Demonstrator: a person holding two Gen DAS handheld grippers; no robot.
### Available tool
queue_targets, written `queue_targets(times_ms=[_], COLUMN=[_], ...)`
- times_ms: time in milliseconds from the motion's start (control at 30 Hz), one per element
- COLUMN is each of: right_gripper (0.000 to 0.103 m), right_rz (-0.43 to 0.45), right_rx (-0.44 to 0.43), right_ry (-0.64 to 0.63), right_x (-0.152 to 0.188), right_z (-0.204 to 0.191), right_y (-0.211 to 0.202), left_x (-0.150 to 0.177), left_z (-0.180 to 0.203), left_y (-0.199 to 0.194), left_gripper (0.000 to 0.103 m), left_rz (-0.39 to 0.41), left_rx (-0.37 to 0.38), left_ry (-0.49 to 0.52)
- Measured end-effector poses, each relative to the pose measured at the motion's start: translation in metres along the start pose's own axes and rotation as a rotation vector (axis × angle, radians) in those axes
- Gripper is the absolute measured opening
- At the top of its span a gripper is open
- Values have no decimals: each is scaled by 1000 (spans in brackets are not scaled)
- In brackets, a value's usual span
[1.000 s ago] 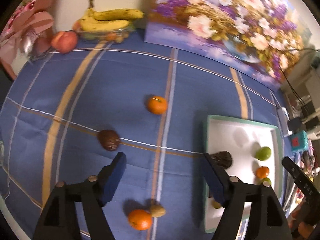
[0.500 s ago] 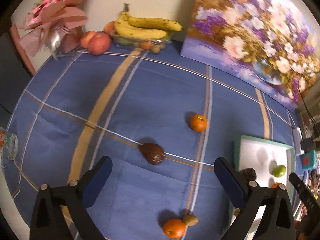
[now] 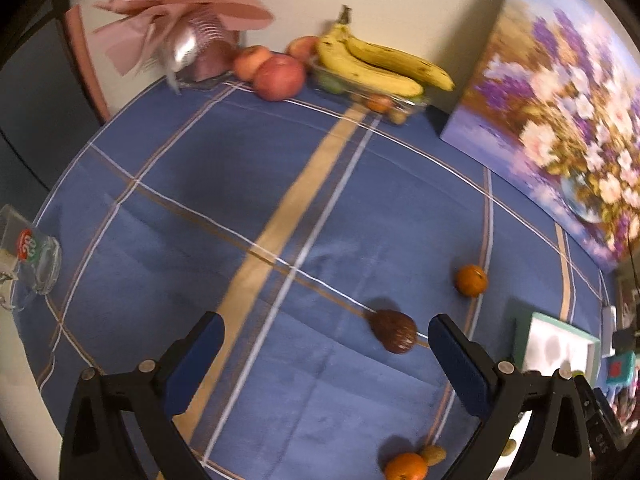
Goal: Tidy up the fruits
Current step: 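Move left tool to the wrinkled brown date while right tool approaches the last tangerine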
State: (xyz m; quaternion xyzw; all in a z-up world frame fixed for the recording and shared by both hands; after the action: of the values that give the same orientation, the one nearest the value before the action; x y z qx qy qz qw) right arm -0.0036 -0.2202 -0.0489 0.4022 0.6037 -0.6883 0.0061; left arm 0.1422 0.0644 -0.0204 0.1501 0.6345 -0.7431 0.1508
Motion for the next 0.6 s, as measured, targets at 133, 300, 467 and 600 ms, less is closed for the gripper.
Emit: queue_targets(times_ms=[133, 300, 467, 600], right_gripper=[88, 88, 88, 88], right_rz=[39, 49, 69, 77], right_rx=[-37, -64, -90, -104], right_ry=[-27, -56, -85, -106], right_x=[-2, 0, 3, 3], right_z=[-23, -46, -64, -76], right_y=[-3, 1, 4, 6], left_x=[-4, -8, -12, -16], left_z=[-13, -22, -27, -28], left_y=[0, 1, 0, 0], left_gripper=[103, 103, 103, 103], left_rz=[9, 18, 38, 62], left_rx=[-7, -10, -5, 5], left_ry=[-10, -11, -3, 14])
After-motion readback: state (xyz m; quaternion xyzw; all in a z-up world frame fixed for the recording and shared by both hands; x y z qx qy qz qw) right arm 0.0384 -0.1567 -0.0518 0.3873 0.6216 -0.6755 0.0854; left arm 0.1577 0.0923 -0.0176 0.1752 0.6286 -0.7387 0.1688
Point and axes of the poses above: each gripper's, at about its wrist camera, not at the fingertips, and y roughly the way its jaws point, z to its right, x to its underside, the point moved 2 cm from there along y, roughly the way its jaws point, and after that the axes turned 2 degrees about z, right-handed, at the moved point
